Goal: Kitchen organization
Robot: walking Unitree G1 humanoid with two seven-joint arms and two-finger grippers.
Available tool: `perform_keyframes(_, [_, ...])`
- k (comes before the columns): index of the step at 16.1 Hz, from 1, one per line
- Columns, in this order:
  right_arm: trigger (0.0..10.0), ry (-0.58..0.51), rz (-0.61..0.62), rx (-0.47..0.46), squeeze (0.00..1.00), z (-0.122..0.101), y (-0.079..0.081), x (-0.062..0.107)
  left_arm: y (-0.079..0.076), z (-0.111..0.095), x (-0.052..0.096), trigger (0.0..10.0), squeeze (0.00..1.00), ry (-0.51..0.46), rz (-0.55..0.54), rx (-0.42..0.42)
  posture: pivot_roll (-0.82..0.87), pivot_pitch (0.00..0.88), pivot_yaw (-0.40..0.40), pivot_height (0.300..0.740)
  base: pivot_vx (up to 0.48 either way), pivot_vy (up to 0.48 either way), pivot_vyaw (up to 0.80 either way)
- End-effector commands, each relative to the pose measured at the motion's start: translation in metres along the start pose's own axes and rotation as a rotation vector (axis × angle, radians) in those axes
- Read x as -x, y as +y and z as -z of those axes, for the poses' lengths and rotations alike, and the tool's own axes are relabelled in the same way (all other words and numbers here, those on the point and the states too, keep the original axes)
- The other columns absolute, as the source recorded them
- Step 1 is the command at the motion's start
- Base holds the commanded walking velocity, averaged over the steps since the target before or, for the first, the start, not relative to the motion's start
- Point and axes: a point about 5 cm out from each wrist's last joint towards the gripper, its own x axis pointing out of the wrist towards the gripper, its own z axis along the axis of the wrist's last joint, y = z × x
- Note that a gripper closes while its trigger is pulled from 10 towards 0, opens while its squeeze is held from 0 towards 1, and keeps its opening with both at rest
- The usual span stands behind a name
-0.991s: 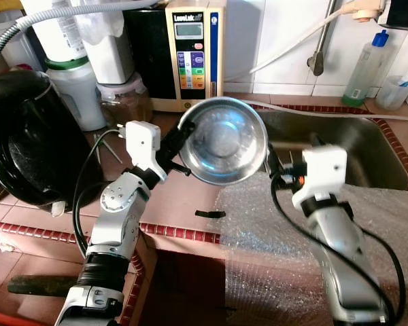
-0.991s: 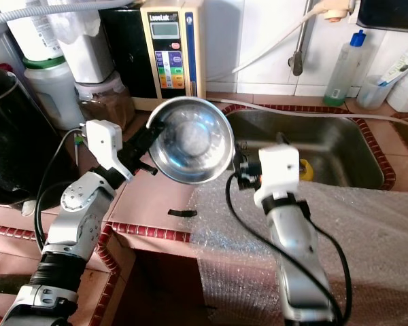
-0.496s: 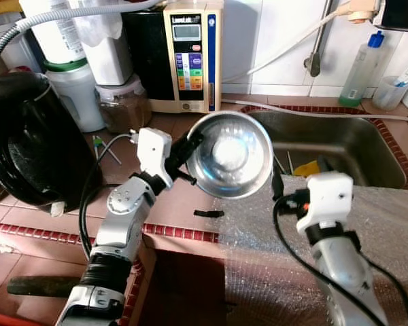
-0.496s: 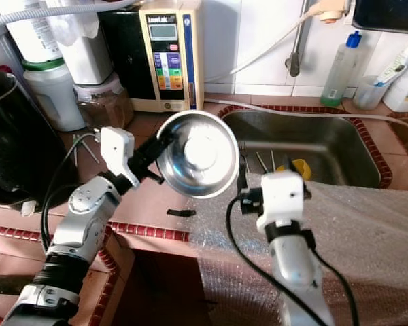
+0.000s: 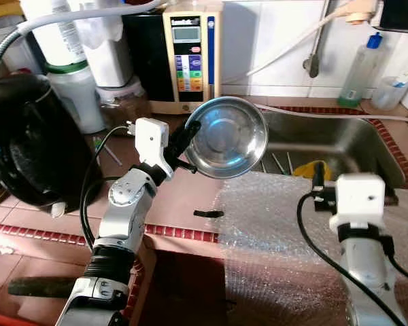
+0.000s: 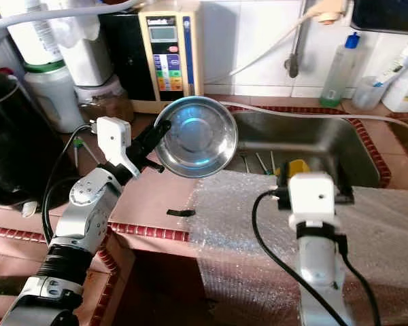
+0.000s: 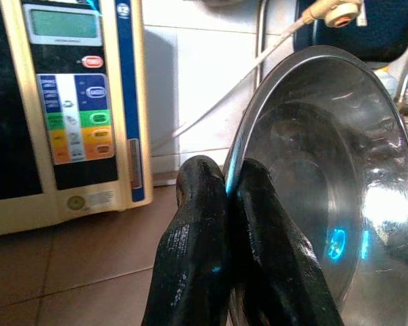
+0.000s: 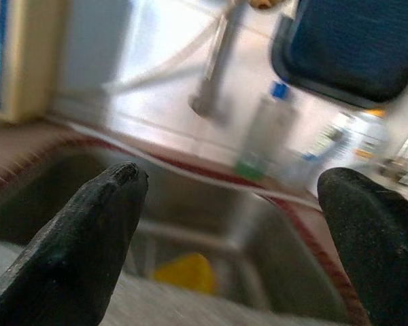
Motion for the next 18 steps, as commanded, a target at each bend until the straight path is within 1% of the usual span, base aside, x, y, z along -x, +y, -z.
perform_keyframes(1, [10.0, -0.027, -0.083, -0.073, 0.00, -0.008, 0.014, 0.000, 0.000, -0.003, -0.001, 0.0, 0.00, -0.014, 0.011, -0.008, 0.00, 0.000, 0.094, 0.740, 0.000, 0.000, 0.00])
perform_keyframes(2, [10.0, -0.034, -0.199, -0.166, 0.00, -0.013, 0.035, 0.002, -0.005, -0.004, -0.002, 0.0, 0.00, -0.022, 0.054, -0.007, 0.00, 0.000, 0.093, 0.740, 0.000, 0.000, 0.00])
perform_keyframes(5, [10.0, -0.031, -0.288, -0.233, 0.00, -0.016, 0.051, -0.002, -0.013, -0.005, -0.002, 0.0, 0.00, -0.027, 0.105, 0.006, 0.01, 0.000, 0.094, 0.740, 0.000, 0.000, 0.00])
perform_keyframes(7, [10.0, -0.039, -0.315, -0.254, 0.00, -0.017, 0.054, -0.006, -0.016, -0.006, -0.001, 0.0, 0.00, -0.033, 0.122, 0.013, 0.01, 0.000, 0.092, 0.740, 0.000, 0.000, 0.00])
perform_keyframes(8, [10.0, -0.045, -0.319, -0.253, 0.00, -0.018, 0.055, -0.014, -0.017, -0.007, -0.001, 0.0, 0.00, -0.040, 0.135, 0.021, 0.01, 0.000, 0.091, 0.740, 0.000, 0.000, 0.00])
perform_keyframes(9, [10.0, -0.057, -0.309, -0.223, 0.00, -0.018, 0.054, -0.022, -0.018, -0.008, -0.001, 0.0, 0.00, -0.047, 0.142, 0.031, 0.01, 0.000, 0.091, 0.740, 0.000, 0.000, 0.00])
perform_keyframes(10, [10.0, -0.058, -0.295, -0.218, 0.00, -0.018, 0.052, -0.030, -0.017, -0.009, -0.001, 0.0, 0.00, -0.049, 0.142, 0.030, 0.02, 0.000, 0.087, 0.740, 0.000, 0.000, 0.00])
perform_keyframes(12, [10.0, -0.058, -0.289, -0.216, 0.00, -0.017, 0.051, -0.036, -0.017, -0.010, 0.000, 0.0, 0.00, -0.054, 0.143, 0.033, 0.02, 0.000, 0.085, 0.740, 0.000, 0.000, 0.00])
perform_keyframes(14, [10.0, -0.049, -0.295, -0.232, 0.00, -0.013, 0.054, -0.045, -0.017, -0.012, 0.001, 0.0, 0.00, -0.060, 0.140, 0.040, 0.02, 0.000, 0.082, 0.740, 0.000, 0.000, 0.00])
perform_keyframes(15, [4.0, -0.046, -0.296, -0.241, 0.00, -0.013, 0.056, -0.053, -0.018, -0.012, 0.001, 0.0, 0.00, -0.060, 0.142, 0.041, 0.02, 0.000, 0.080, 0.740, 0.000, 0.000, 0.00])
perform_keyframes(16, [0.0, -0.048, -0.307, -0.274, 0.00, -0.014, 0.058, -0.056, -0.018, -0.012, 0.001, 0.0, 0.00, -0.063, 0.142, 0.045, 0.02, 0.000, 0.081, 0.740, 0.000, 0.000, 0.00])
perform_keyframes(18, [0.0, -0.038, -0.316, -0.298, 0.00, -0.013, 0.062, -0.062, -0.019, -0.013, 0.000, 0.0, 0.00, -0.068, 0.146, 0.050, 0.03, 0.000, 0.077, 0.740, 0.000, 0.000, 0.00])
